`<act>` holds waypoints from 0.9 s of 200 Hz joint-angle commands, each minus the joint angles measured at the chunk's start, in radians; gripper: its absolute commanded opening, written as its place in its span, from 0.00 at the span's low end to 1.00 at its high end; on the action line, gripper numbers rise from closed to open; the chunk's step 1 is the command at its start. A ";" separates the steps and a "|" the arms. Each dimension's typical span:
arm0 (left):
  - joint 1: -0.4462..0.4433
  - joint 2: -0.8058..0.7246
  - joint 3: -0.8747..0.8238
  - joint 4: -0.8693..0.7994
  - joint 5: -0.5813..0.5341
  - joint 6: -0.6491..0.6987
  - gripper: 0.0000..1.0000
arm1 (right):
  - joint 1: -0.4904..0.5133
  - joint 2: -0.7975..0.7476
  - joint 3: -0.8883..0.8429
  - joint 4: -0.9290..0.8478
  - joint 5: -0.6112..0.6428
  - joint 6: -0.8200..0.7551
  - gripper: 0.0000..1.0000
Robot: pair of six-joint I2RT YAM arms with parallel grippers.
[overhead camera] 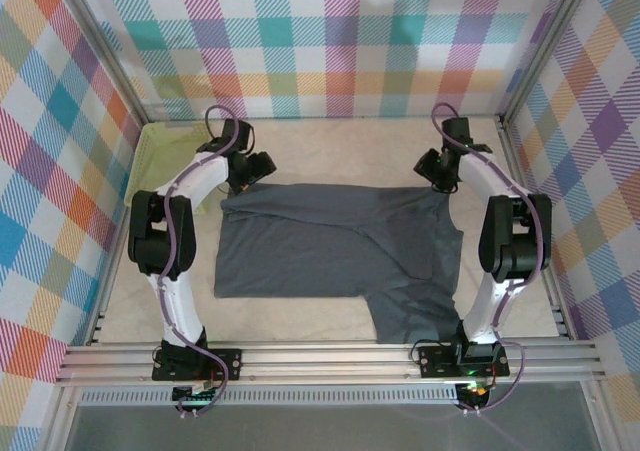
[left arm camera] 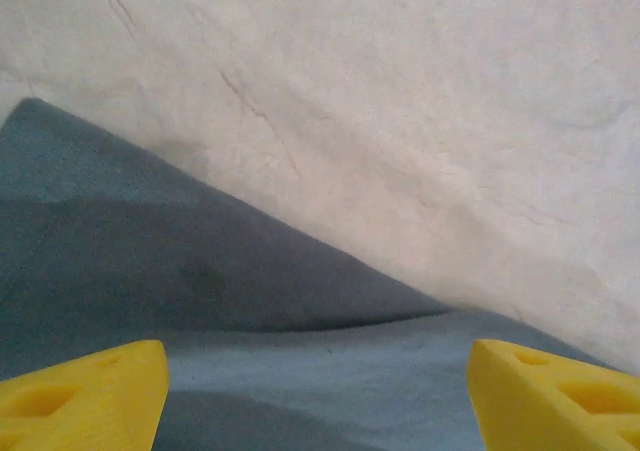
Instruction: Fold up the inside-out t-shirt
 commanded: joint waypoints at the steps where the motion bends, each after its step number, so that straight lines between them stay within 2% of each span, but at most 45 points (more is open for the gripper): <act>1: -0.012 0.073 -0.017 -0.038 0.013 -0.021 0.78 | -0.003 0.088 -0.001 -0.044 -0.025 0.017 0.47; 73: -0.038 0.133 -0.055 0.033 0.027 -0.092 0.79 | -0.108 0.268 0.152 -0.091 -0.024 0.088 0.46; 152: -0.057 0.279 0.227 -0.039 0.033 -0.117 0.88 | -0.161 0.538 0.654 -0.214 -0.074 0.046 0.46; 166: -0.057 0.269 0.273 -0.077 0.012 -0.104 0.90 | -0.161 0.539 0.728 -0.260 -0.085 0.016 0.47; 180: -0.057 0.239 0.299 -0.105 0.007 -0.085 0.91 | -0.159 0.485 0.718 -0.263 -0.088 -0.017 0.48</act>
